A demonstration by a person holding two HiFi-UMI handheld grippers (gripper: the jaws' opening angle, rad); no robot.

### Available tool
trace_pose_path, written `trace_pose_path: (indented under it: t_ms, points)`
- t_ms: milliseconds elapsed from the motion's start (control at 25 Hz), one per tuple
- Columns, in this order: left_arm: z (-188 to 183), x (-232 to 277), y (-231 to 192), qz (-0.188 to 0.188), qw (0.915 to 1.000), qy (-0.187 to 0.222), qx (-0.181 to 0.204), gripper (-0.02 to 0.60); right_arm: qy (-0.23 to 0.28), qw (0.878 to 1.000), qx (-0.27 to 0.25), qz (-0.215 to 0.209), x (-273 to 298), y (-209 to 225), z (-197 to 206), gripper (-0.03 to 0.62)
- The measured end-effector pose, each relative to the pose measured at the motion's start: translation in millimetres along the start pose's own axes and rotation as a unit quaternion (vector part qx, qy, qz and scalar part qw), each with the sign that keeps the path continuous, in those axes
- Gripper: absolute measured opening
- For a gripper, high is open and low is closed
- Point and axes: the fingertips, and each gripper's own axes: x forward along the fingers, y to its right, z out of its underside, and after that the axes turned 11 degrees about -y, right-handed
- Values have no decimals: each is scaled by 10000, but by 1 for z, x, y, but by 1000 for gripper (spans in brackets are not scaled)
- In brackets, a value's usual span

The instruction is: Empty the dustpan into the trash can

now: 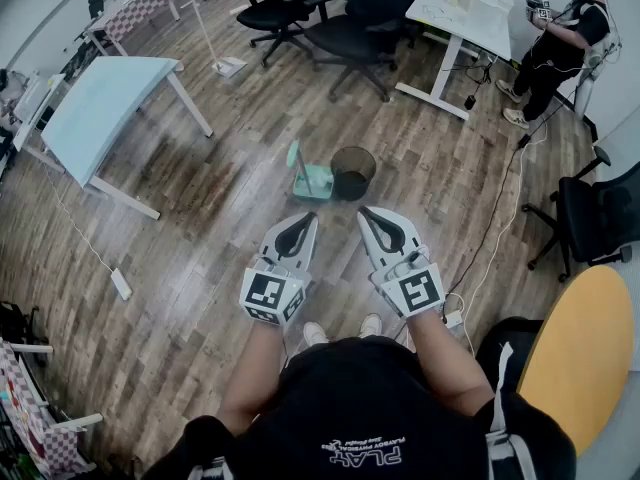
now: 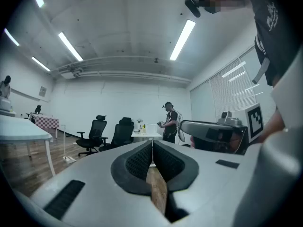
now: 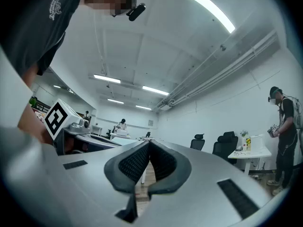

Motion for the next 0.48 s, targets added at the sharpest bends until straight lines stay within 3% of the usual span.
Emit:
trace_pose_path:
  t_ms: [480]
  points:
    - [9, -9, -1, -68, 9999, -156, -28, 25, 2, 10000, 50, -82, 0, -14, 7, 25]
